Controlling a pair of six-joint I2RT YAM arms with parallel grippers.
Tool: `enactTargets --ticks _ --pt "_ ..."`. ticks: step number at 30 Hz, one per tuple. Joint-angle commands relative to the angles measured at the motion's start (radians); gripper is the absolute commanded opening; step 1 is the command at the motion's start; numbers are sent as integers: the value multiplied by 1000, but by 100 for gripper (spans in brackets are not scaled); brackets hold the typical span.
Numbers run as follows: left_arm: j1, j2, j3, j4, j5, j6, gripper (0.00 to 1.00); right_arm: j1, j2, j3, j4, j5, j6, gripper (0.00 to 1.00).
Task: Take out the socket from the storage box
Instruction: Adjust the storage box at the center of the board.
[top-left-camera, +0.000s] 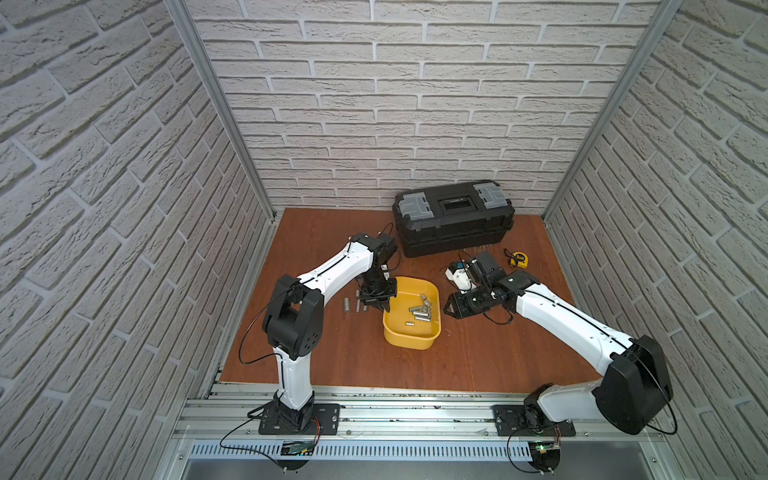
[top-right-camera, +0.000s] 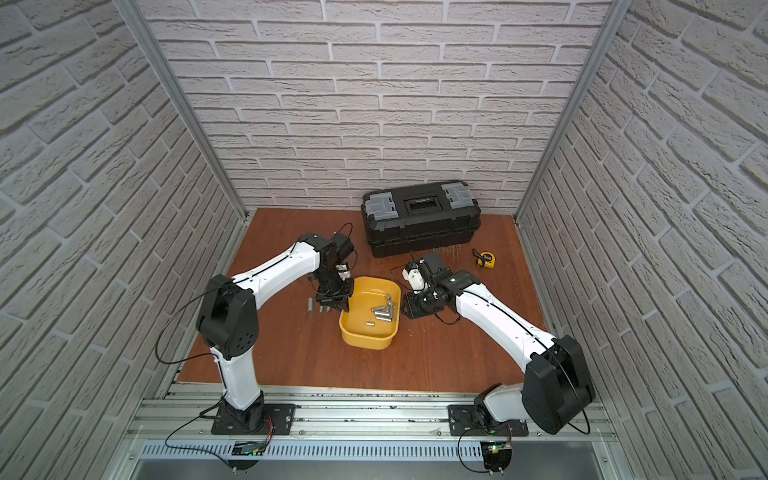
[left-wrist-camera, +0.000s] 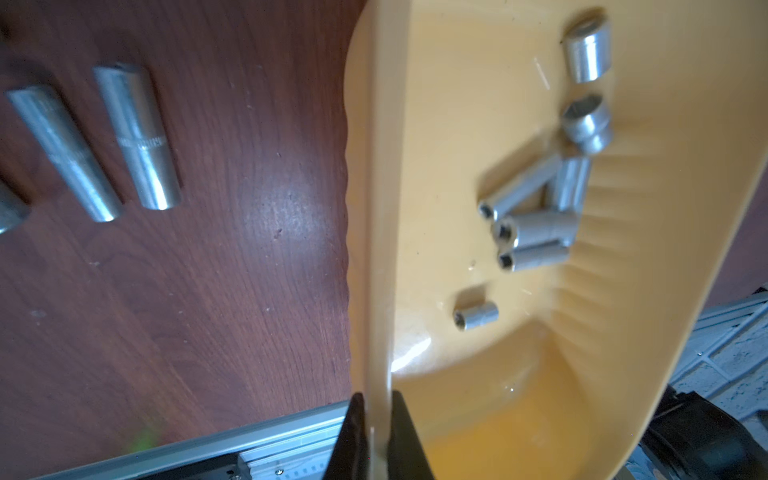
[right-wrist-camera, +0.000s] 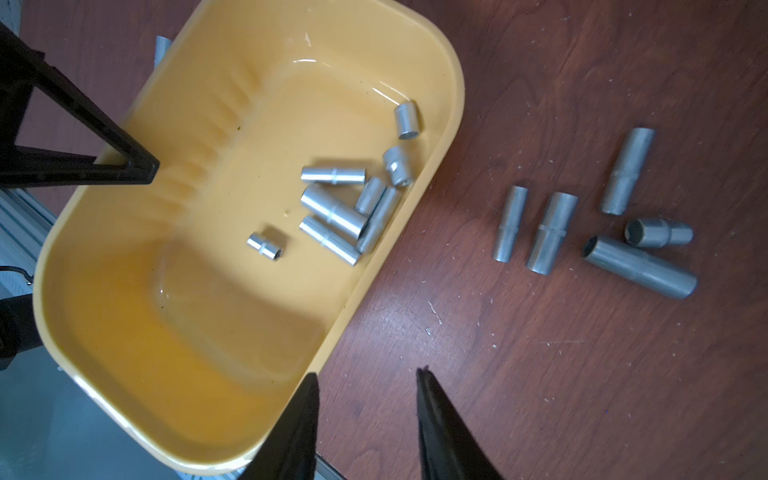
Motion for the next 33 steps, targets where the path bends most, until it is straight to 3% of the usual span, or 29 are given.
enactTargets --ticks 1,15,33 --pt "12 -2 14 -40 55 -7 0 -9 -32 7 19 -20 -8 40" --pt "16 -24 -35 0 55 -16 0 -14 -39 3 13 -13 0 40" --pt "-5 -84 -197 201 -50 -86 11 -14 -25 -7 29 5 20 40"
